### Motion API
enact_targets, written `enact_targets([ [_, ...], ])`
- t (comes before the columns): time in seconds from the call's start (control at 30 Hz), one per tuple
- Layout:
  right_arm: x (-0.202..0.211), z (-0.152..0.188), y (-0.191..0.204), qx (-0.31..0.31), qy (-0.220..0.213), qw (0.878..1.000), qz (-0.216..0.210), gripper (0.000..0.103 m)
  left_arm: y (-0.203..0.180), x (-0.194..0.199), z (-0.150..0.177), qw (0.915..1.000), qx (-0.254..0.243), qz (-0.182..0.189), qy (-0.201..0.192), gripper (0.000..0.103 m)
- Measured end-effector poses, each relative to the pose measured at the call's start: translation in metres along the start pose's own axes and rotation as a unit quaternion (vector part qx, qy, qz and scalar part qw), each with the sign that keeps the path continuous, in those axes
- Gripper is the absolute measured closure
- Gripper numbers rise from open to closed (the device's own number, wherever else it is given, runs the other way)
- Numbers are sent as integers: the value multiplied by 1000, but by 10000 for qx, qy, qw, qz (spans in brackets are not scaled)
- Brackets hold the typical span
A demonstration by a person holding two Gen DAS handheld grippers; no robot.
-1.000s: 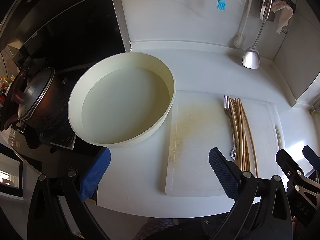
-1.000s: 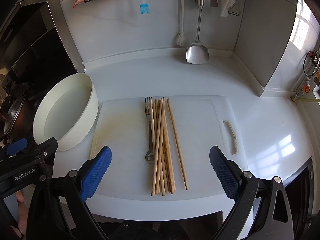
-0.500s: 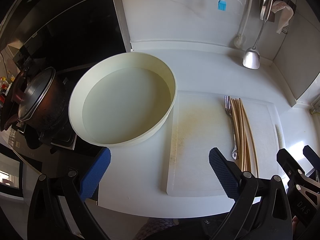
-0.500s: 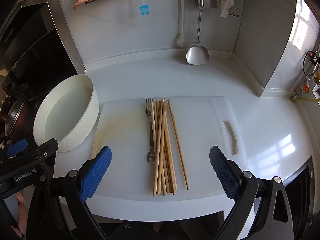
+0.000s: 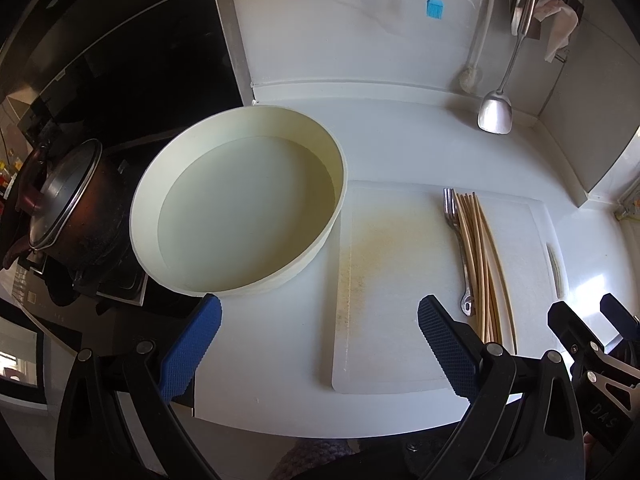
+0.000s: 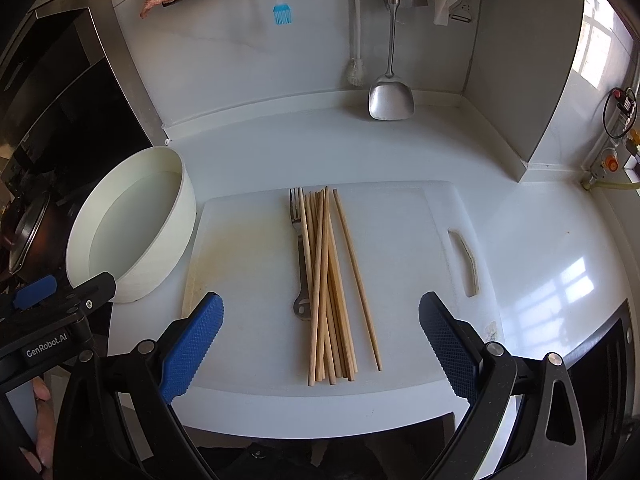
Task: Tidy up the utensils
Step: 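Move both tools toward the fork and wooden chopsticks on the cutting board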
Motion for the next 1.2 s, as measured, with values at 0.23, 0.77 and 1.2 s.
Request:
enact_targets([
  [0.23,-8,21,-15,-276,78,9994,207,9,-16,-21,8,9982,-455,367,92,6],
  [0.77,-69,44,-68,-382,-24,9985,384,9,-46,-82,27,9971,-288,709,-46,6],
  [1.2,-123,32,-64,-93,-652,9978,-88,9,-60,-113,42,9961,58,519,-705,6],
])
Point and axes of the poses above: each gripper's, at about its wrist camera, not at the fingertips, and x roughly against the way its jaws point, y to its left, z to its underside, the point moved 1 cm from there along -x, roughly the way its jaws point, and after that the axes turned 14 degrees about z, right-handed, at the moved point
